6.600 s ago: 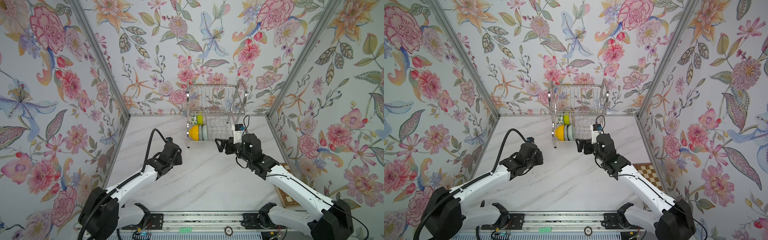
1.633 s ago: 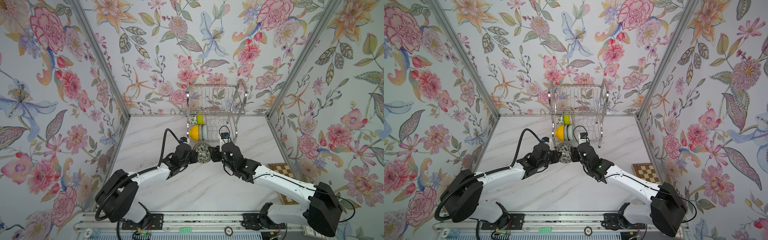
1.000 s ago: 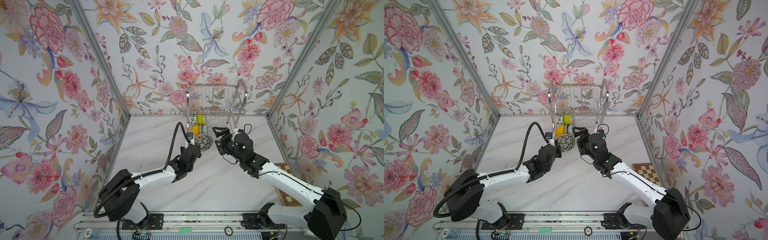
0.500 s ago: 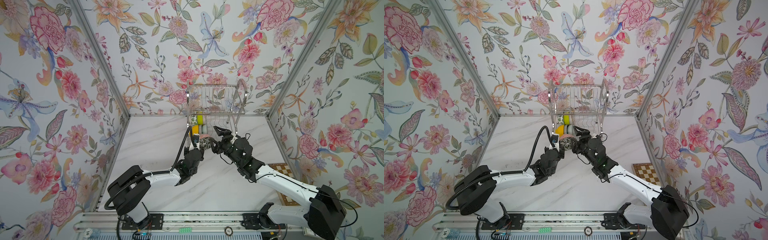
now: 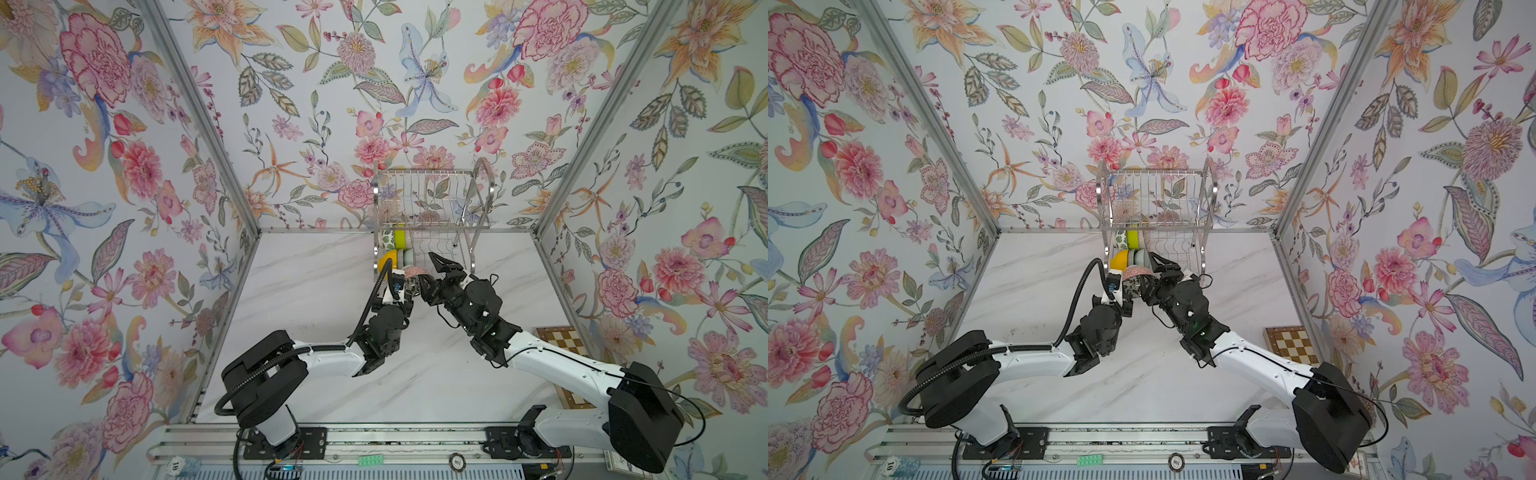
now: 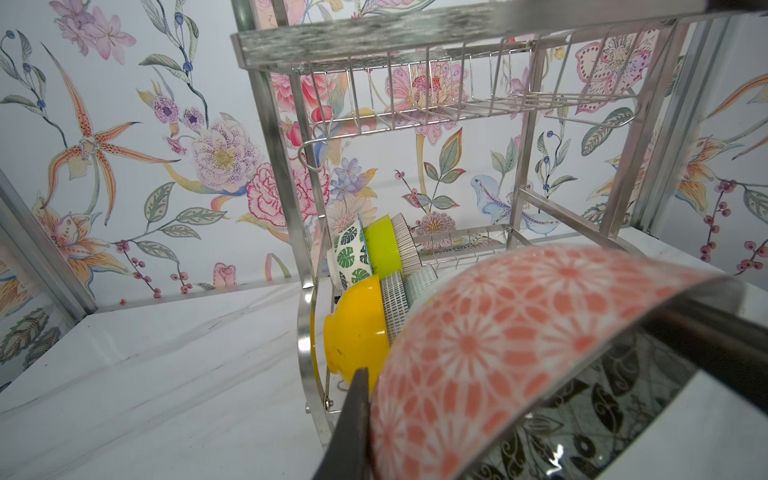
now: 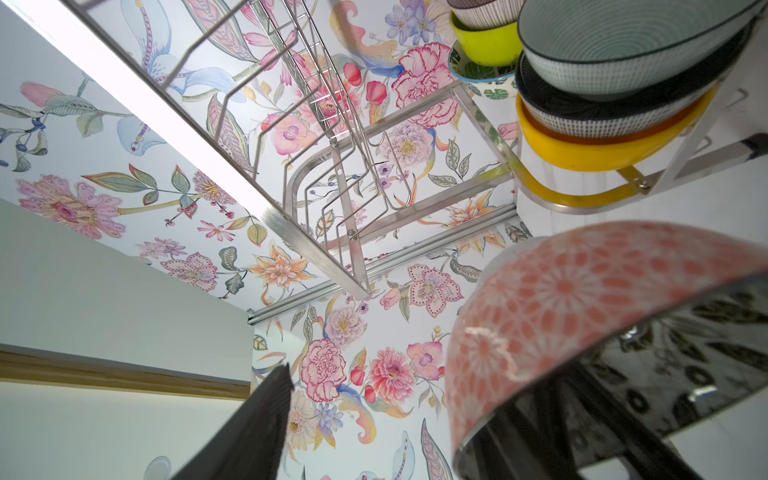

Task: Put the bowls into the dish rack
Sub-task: 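Carry the pink patterned bowl on edge toward the rack front with both grippers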

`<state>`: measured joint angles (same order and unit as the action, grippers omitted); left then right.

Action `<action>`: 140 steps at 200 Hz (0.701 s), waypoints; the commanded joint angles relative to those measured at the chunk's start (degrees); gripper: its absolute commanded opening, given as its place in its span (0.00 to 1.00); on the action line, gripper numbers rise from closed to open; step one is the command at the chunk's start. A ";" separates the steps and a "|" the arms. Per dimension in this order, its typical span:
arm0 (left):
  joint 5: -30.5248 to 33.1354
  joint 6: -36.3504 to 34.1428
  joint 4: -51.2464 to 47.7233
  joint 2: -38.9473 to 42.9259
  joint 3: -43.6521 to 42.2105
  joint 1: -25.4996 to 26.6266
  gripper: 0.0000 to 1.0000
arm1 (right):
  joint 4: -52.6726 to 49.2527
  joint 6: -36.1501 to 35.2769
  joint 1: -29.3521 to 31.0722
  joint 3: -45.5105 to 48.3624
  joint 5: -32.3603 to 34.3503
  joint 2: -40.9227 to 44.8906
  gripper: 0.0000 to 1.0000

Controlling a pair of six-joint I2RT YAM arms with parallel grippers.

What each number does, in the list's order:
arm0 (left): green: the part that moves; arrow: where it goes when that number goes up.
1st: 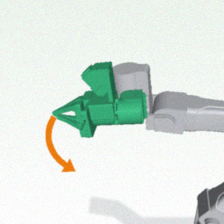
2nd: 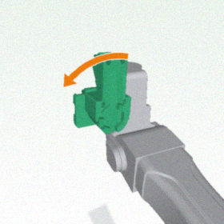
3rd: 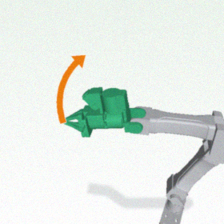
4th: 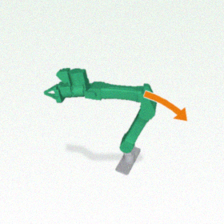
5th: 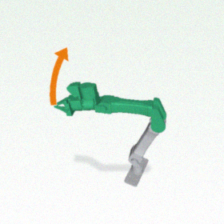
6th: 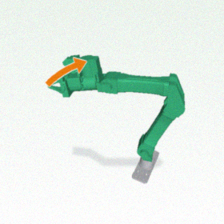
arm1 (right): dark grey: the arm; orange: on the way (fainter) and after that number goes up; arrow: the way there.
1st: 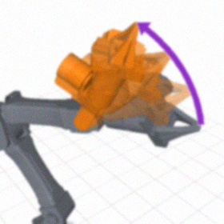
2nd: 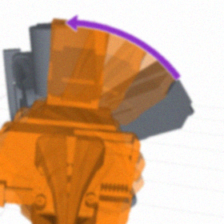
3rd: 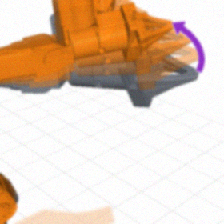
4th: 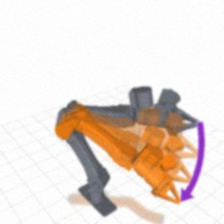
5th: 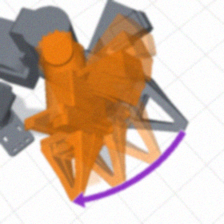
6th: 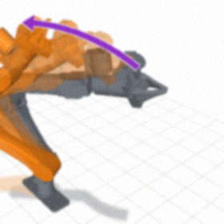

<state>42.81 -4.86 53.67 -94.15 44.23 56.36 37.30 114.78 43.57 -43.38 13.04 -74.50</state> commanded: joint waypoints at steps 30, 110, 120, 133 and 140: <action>3.11 -6.39 10.07 -1.63 -0.41 1.53 0.00 | 3.50 2.13 1.16 0.22 1.94 -1.70 0.63; 5.33 -13.58 16.94 -2.18 -1.88 2.79 0.00 | 7.01 3.17 1.67 1.63 3.07 -3.67 0.38; 5.74 -14.08 17.23 -2.24 -2.09 2.86 0.00 | 7.25 3.26 1.75 1.54 2.93 -3.94 0.35; 6.13 -14.74 17.84 -2.18 -2.42 2.93 0.00 | 7.35 3.30 1.72 1.46 2.80 -4.12 0.31; 6.37 -14.90 18.25 -2.19 -2.54 2.93 0.00 | 7.43 3.32 1.82 1.45 2.70 -4.24 0.29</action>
<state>47.11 -18.00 66.02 -96.03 42.39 58.48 41.91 117.84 45.08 -42.41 15.42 -78.02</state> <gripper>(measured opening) 0.111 0.321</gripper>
